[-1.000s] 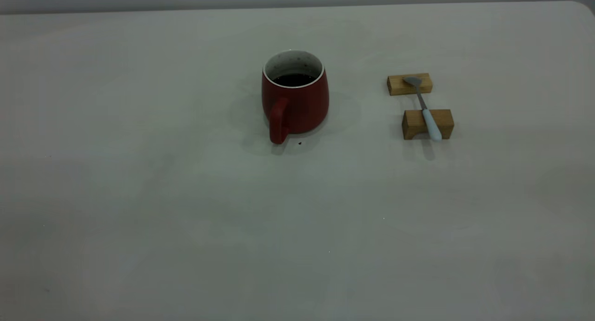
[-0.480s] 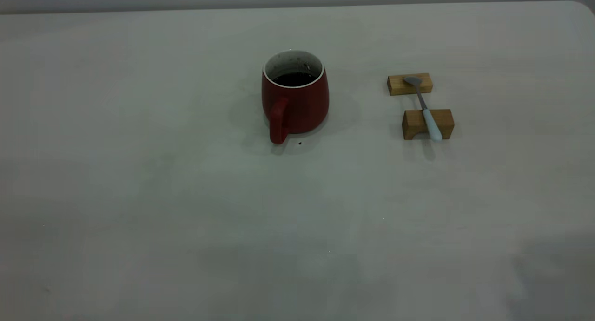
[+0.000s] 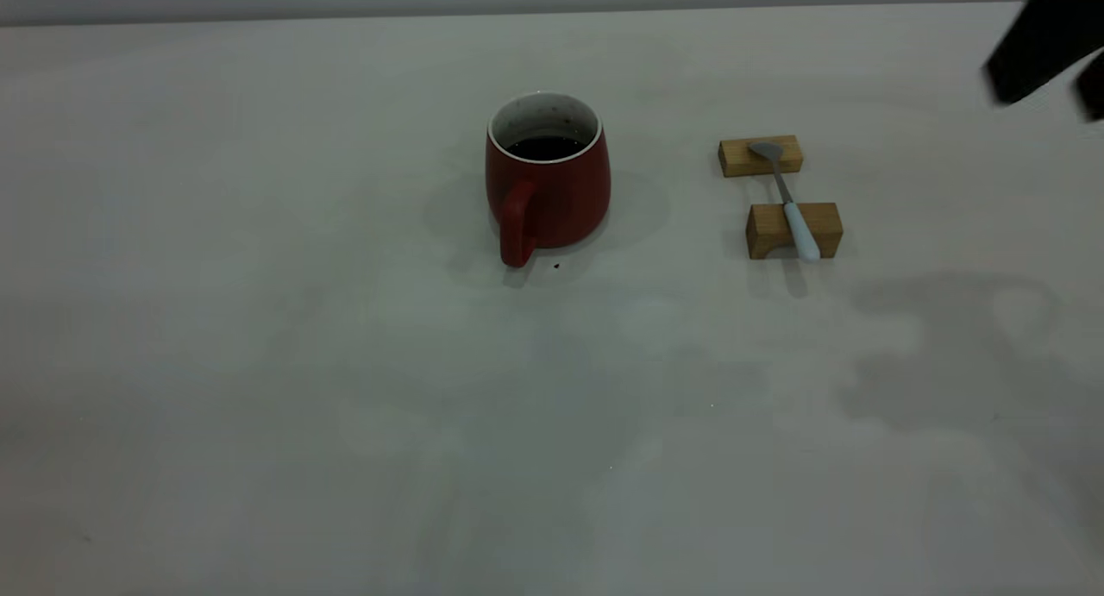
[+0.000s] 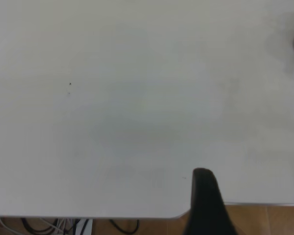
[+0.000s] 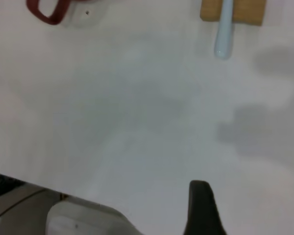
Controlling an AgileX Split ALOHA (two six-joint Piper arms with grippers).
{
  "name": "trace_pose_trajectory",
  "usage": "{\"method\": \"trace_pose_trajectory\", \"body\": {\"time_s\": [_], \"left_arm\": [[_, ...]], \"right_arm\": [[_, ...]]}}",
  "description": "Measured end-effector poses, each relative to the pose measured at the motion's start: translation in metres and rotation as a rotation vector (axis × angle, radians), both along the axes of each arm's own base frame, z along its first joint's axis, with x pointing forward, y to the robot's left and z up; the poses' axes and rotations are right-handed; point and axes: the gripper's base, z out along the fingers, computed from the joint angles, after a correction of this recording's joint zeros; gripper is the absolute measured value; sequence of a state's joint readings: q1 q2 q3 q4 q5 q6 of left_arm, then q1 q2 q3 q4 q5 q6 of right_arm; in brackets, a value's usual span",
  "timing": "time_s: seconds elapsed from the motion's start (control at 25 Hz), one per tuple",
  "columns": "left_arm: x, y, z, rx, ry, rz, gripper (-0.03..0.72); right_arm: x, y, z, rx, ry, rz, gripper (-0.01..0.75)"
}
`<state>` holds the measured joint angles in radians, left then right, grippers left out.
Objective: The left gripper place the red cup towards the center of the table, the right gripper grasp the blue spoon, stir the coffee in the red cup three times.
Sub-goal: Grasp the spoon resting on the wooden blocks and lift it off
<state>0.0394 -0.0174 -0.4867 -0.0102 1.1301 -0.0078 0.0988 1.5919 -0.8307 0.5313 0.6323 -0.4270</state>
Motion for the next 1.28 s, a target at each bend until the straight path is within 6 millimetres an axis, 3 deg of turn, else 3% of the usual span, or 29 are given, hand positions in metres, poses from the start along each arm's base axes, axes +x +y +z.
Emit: {"method": "trace_pose_trajectory", "body": {"time_s": [0.4, 0.68, 1.28], "left_arm": [[0.000, 0.000, 0.000, 0.000, -0.001, 0.000, 0.551], [0.000, 0.000, 0.000, 0.000, -0.001, 0.000, 0.551], [0.000, 0.000, 0.000, 0.000, -0.001, 0.000, 0.551]], "right_arm": [[0.081, 0.045, -0.082, -0.031, 0.169, 0.035, 0.553], [0.118, 0.062, -0.115, -0.128, 0.239, 0.032, 0.553], [0.125, 0.069, -0.154, -0.159, 0.315, -0.013, 0.553]]}}
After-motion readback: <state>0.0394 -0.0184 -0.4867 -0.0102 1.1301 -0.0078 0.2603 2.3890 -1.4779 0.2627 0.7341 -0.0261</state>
